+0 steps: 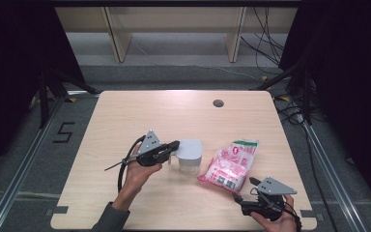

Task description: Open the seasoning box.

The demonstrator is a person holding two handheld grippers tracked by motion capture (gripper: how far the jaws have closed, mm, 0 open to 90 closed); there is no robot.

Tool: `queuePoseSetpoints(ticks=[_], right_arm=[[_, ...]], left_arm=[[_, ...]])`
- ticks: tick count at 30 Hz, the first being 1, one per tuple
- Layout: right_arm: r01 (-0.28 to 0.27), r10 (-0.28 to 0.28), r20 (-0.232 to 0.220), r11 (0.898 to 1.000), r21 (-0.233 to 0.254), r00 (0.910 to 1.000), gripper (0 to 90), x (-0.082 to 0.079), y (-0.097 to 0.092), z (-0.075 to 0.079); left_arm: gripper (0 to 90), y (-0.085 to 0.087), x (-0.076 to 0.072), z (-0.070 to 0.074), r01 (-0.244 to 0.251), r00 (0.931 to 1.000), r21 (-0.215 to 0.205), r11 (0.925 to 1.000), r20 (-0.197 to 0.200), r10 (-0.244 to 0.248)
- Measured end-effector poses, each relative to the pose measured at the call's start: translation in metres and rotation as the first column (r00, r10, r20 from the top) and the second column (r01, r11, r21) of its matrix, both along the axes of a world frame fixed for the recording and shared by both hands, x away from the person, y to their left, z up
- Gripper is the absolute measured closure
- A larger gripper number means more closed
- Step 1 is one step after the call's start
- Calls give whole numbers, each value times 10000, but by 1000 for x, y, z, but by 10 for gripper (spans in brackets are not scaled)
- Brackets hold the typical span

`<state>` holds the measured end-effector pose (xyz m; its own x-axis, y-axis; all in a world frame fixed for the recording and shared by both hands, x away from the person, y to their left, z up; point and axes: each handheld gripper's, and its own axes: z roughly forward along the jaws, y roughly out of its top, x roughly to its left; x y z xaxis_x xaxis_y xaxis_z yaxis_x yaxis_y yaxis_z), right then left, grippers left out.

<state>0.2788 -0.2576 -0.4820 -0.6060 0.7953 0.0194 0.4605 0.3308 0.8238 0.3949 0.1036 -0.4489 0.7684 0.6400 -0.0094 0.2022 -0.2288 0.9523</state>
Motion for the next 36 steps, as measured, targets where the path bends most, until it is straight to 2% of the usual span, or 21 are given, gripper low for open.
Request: queuePoseSetpoints(ticks=[1,4,5,6,7,9,11,12,14,15,17,19,21,22,24,26,27,28,30,33,36], right_arm=[[-341,341,65,9994,-28,9994,154,2,1,-1],[-267,267,21,9996,-21,9996,151,-1,10,-1],[-472,479,453,9988,-157,9978,152,2,11,0],[-689,703,666,9974,-232,9953,153,3,13,0],[-673,674,557,9977,-39,9962,155,4,16,1],[-717,735,765,9971,-268,9944,176,8,19,2],[-794,797,622,9968,-75,9949,203,11,25,4],[-731,733,595,9973,-54,9955,228,12,29,5],[-1137,1149,906,9933,-189,9892,317,19,34,7],[-1137,1149,906,9933,-189,9892,317,19,34,7],[-1530,1542,683,9880,-226,9857,377,23,40,7],[-1705,1731,674,9844,-427,9826,428,29,47,5],[-1708,1733,650,9844,-420,9827,457,33,51,4],[-1706,1721,690,9850,-265,9827,511,39,55,7],[-1738,1742,582,9847,-114,9830,525,41,57,8],[-1618,1615,703,9868,-21,9844,564,47,59,10],[-1766,1764,806,9843,-43,9810,581,50,60,9],[-1591,1587,681,9873,8,9850,599,52,61,10],[-1531,1515,817,9881,133,9851,629,56,61,11],[-1621,1619,830,9868,-40,9833,666,61,63,12],[-1694,1682,788,9855,81,9826,733,63,66,13]], left_arm=[[880,0,0,1,-11,9999,170,9999,118,9],[871,2,0,1,-66,9999,135,9999,102,65],[871,1,0,0,-53,10000,53,10000,76,53],[871,2,0,0,-43,10000,46,10000,40,43],[871,2,1,0,-24,10000,20,10000,19,24],[868,2,1,0,-66,10000,-76,9999,-39,66],[867,3,1,-1,-31,10000,-96,9999,-25,31],[867,3,1,-1,-32,10000,-93,10000,-28,32],[867,3,1,-1,-55,10000,-118,9999,-61,54],[867,3,1,-1,-85,9999,-160,9998,-72,84],[866,4,1,-2,-86,10000,-216,9997,-20,86],[866,4,0,-2,-58,10000,-334,9994,-69,55],[866,4,0,-3,-97,9999,-381,9992,-71,95],[866,4,0,-3,-95,9999,-378,9992,-57,93],[866,4,1,-3,-85,9999,-384,9992,-86,81],[864,5,1,-3,-19,10000,-374,9993,-50,17],[864,5,1,-3,-84,10000,-315,9995,-52,82],[864,6,0,-3,-87,10000,-309,9995,-34,86],[864,6,1,-3,-78,10000,-279,9996,-40,76],[864,6,0,-3,-111,9999,-387,9992,-75,108],[865,7,1,-3,-102,9999,-396,9992,-103,98]])
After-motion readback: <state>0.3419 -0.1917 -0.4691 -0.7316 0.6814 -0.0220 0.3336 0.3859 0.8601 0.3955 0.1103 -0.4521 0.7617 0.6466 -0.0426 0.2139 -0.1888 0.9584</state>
